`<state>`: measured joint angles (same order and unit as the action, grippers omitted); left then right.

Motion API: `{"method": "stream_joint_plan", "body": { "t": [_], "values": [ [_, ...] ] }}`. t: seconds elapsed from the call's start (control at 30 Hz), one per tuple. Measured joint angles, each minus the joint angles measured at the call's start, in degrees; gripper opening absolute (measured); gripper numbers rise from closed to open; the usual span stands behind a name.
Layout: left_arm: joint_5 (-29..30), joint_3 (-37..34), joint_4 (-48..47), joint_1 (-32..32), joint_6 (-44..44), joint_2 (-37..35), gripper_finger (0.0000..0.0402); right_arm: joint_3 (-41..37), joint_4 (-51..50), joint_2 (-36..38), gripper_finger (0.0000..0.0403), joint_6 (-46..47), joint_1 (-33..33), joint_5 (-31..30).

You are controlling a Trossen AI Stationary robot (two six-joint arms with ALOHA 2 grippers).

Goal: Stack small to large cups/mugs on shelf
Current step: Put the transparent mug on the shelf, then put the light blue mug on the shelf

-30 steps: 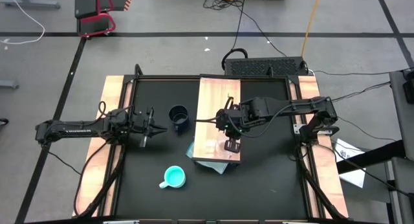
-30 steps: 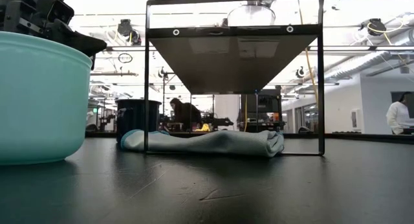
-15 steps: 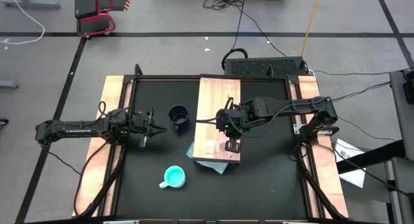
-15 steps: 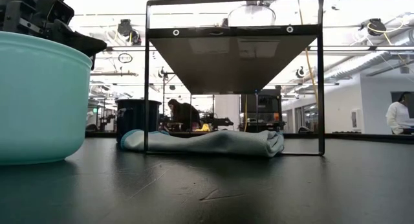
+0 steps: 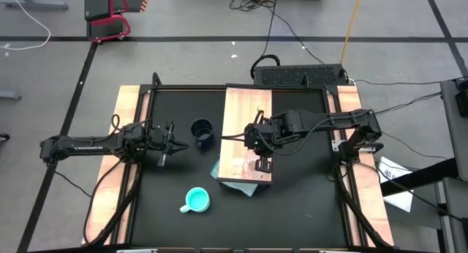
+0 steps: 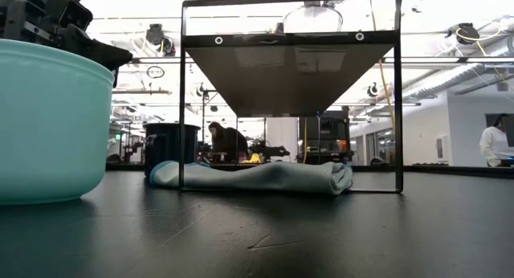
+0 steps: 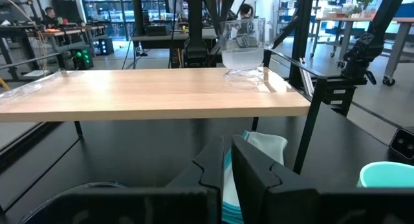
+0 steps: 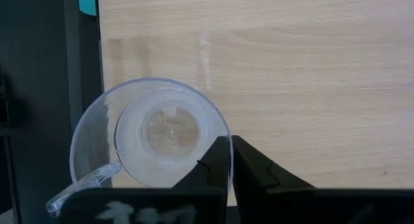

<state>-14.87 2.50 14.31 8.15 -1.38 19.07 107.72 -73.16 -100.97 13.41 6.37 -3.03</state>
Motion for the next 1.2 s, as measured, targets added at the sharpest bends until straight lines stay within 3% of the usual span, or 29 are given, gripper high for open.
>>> {"method": "stream_joint_plan", "body": {
  "t": [0.57, 0.9, 1.2],
  "values": [
    [0.0, -0.02, -0.76, -0.01, -0.25, 0.0, 0.0033, -0.2, 2.07, -0.2, 0.0066, 0.66, 0.0, 0.24],
    [0.0, 0.0, -0.74, -0.01, 0.04, 0.0, 0.0033, -0.11, 6.14, 1.34, 0.007, -3.15, 0.09, 0.35],
    [0.0, 0.0, -0.45, -0.01, -1.13, -0.02, 0.0033, -0.03, 6.88, 7.95, 0.007, -5.49, 0.49, 0.29]
  ]
}}
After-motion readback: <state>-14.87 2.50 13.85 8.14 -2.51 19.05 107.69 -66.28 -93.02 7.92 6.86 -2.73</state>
